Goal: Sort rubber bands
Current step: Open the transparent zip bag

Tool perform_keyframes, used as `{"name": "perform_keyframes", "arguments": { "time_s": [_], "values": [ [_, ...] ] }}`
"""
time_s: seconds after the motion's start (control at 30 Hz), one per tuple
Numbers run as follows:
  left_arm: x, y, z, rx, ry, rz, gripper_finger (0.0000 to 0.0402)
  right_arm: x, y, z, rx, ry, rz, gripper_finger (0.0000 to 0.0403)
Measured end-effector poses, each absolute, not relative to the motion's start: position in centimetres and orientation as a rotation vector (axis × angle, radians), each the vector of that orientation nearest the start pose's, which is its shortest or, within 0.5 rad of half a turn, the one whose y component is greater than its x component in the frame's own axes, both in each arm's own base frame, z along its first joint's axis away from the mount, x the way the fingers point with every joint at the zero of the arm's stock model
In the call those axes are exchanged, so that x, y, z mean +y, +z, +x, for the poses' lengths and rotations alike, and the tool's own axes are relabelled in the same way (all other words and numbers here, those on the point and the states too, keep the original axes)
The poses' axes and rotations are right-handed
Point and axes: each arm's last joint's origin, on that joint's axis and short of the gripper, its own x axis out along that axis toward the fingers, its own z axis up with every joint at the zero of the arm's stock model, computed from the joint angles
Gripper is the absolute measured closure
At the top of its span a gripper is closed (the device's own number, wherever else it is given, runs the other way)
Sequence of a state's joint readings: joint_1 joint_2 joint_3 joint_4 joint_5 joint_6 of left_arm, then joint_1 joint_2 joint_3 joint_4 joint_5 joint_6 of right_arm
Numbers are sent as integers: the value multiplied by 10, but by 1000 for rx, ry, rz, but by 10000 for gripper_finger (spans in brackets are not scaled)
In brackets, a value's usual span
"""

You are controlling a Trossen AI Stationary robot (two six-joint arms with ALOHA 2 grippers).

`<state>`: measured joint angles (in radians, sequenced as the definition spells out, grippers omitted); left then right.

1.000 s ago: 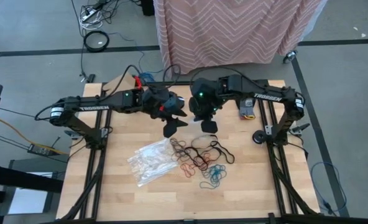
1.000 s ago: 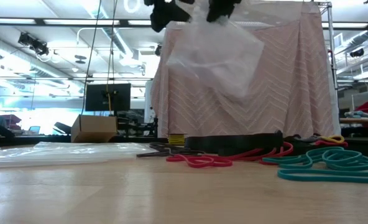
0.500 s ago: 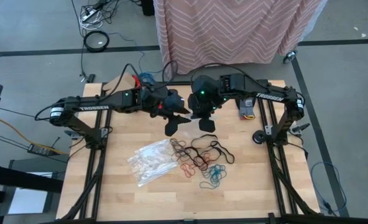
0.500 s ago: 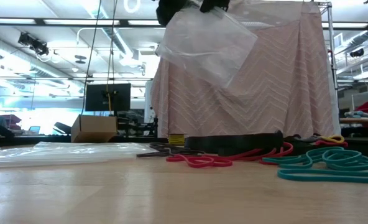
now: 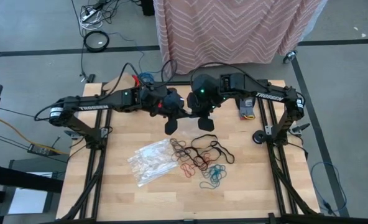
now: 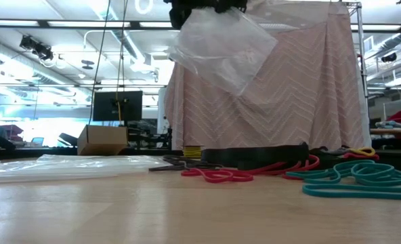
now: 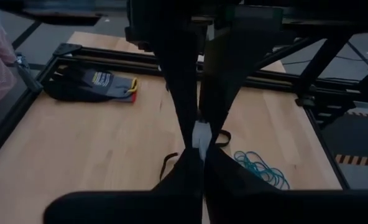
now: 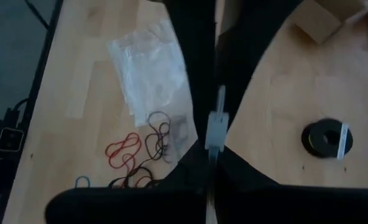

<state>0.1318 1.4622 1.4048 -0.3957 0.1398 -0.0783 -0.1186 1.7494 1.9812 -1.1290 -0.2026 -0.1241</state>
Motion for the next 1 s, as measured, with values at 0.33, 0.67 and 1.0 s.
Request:
{"name": "perform_keyframes", "arguments": {
  "time_s": [0.33, 0.67, 1.0],
  "values": [
    [38, 382, 298, 490, 35, -118, 400, -66, 426, 336, 713, 191, 195, 264],
    [37, 395, 271, 503, 102, -102, 401, -75, 420, 335, 741, 78, 245, 329],
    [36, 408, 255, 451, 113, -97, 401, -66, 420, 343, 685, 128, 182, 400]
  ]
}}
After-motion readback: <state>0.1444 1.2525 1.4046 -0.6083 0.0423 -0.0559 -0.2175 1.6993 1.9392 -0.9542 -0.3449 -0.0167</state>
